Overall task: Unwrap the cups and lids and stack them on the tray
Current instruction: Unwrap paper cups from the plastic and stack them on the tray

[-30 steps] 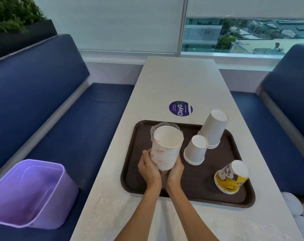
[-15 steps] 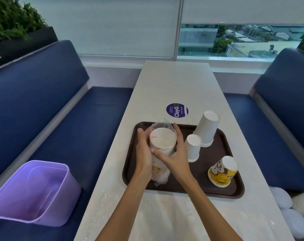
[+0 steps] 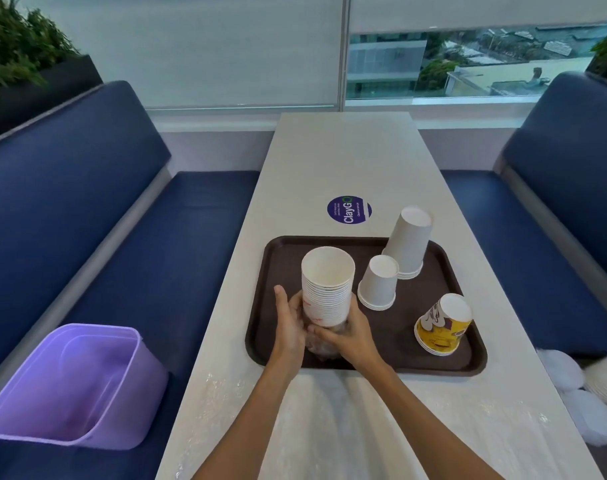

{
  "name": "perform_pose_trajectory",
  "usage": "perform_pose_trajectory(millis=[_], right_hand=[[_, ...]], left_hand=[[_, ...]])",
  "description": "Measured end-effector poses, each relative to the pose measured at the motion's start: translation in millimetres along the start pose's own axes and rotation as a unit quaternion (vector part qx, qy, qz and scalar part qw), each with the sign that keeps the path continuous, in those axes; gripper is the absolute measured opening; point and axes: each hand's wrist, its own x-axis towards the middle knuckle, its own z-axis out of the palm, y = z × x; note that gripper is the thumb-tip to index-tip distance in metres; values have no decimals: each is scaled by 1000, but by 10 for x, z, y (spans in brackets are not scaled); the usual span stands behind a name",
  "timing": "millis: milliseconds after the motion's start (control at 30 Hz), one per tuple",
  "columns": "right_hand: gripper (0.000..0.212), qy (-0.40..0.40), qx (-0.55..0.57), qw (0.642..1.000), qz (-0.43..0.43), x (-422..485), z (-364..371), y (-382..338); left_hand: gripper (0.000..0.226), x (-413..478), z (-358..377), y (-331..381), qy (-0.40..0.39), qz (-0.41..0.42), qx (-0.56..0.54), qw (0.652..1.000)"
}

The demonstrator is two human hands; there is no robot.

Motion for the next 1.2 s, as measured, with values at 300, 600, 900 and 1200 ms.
perform_pose_trajectory(millis=[300, 600, 900, 1200], right_hand=[[78, -10, -25, 999, 24, -7, -312, 49], [61, -7, -78, 994, 72, -67, -242, 58], [48, 62, -200, 975, -79, -378, -792, -380], [88, -70, -372, 923, -70, 8, -846, -1578]], left_hand=[[78, -77, 10, 58, -56, 140, 232, 961], [113, -61, 323, -57, 6, 184, 396, 900], [86, -48, 309, -15, 16, 198, 398, 896], [76, -119, 369, -60, 31, 173, 372, 911]])
